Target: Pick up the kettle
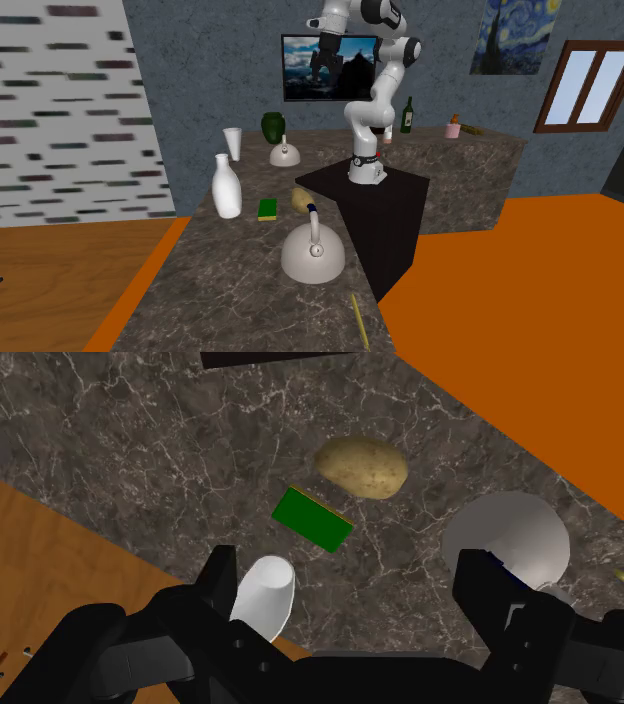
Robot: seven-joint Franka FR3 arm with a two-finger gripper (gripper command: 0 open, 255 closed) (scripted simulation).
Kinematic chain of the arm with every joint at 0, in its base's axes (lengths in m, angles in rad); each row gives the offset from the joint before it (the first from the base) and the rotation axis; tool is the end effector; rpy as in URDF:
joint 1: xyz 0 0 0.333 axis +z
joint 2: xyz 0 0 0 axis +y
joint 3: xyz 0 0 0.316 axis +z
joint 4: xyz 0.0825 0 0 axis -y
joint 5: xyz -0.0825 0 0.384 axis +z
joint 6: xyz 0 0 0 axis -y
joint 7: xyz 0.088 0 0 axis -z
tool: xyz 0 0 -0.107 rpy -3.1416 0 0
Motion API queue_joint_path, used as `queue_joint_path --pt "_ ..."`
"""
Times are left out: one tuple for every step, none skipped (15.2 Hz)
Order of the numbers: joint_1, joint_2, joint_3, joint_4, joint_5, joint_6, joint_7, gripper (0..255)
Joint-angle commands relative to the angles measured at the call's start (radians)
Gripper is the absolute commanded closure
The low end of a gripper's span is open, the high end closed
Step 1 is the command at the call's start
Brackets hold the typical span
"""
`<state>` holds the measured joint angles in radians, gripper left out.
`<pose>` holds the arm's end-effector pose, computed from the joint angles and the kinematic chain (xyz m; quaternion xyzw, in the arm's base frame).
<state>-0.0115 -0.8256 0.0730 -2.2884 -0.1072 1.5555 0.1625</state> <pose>0.2940 0.0157 0.6334 0.9937 -0.0640 0.0535 0.0752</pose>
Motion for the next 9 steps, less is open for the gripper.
queue_joint_path --pt "0.000 0.000 0.000 0.000 0.000 0.000 0.000 0" --pt "0.008 0.026 -0.003 -0.005 -0.001 0.030 -0.018 0" --pt "0.017 0.053 -0.005 -0.009 -0.003 0.060 -0.035 0" --pt "0.025 0.081 -0.007 -0.012 -0.004 0.089 -0.052 0" --pt "0.033 0.109 -0.009 -0.014 -0.005 0.118 -0.070 0" --pt "0.041 0.138 -0.011 -0.015 -0.005 0.146 -0.087 0" --pt "0.049 0.168 -0.012 -0.015 -0.006 0.174 -0.104 0" --pt "0.057 0.198 -0.013 -0.013 -0.007 0.201 -0.121 0" --pt "0.065 0.228 -0.013 -0.011 -0.007 0.228 -0.138 0"
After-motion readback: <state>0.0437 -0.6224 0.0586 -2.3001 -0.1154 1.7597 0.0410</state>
